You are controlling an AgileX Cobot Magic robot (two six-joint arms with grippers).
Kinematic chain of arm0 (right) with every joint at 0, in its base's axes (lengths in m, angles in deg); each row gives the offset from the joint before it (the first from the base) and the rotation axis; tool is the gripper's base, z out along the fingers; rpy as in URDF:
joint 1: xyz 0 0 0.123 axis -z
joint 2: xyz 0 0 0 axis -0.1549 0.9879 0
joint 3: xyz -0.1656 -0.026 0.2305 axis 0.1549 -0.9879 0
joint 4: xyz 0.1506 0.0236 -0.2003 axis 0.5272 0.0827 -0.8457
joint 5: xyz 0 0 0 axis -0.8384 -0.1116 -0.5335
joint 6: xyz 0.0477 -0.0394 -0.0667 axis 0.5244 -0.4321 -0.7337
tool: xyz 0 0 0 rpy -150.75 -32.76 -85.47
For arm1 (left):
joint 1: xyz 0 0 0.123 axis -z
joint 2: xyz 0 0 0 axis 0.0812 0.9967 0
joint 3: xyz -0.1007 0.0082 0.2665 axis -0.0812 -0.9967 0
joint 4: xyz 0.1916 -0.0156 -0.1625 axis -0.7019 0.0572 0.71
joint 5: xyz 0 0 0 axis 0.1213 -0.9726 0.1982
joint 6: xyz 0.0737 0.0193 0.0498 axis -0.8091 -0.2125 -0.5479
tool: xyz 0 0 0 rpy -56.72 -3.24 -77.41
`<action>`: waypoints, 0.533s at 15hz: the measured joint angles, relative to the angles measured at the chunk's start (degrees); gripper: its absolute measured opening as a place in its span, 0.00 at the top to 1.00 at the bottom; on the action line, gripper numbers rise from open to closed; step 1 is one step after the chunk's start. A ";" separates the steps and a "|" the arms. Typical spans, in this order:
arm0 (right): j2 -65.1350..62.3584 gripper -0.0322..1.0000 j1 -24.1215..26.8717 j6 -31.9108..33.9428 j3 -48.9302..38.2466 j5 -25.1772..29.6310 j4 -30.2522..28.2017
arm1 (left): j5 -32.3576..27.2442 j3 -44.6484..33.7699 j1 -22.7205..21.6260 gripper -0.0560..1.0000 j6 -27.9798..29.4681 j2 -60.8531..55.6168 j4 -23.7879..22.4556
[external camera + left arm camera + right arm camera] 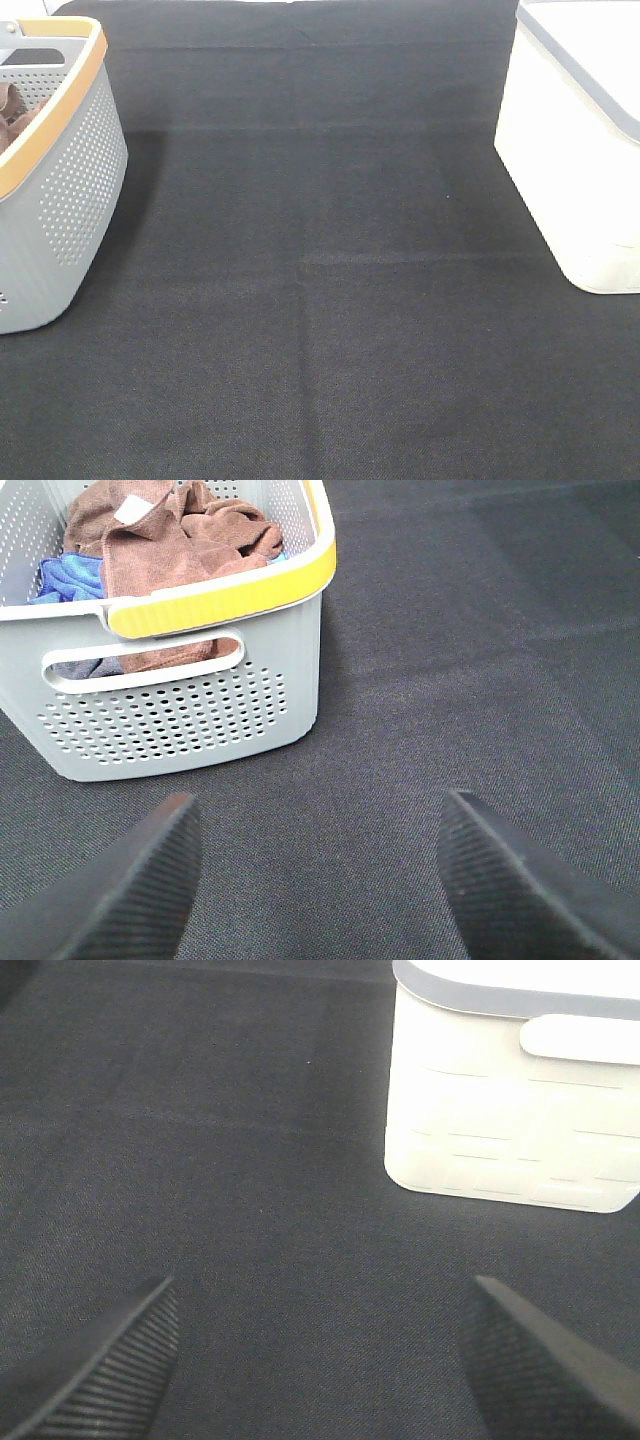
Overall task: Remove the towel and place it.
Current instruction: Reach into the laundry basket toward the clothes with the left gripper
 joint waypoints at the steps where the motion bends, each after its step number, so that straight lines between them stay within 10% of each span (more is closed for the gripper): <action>1: 0.00 0.25 0.00 0.00 0.00 0.00 0.00 | 0.00 0.00 0.00 0.33 0.00 0.00 0.00; 8: 0.00 0.25 0.00 0.00 0.00 0.00 0.00 | 0.00 0.00 0.00 0.33 0.00 0.00 0.00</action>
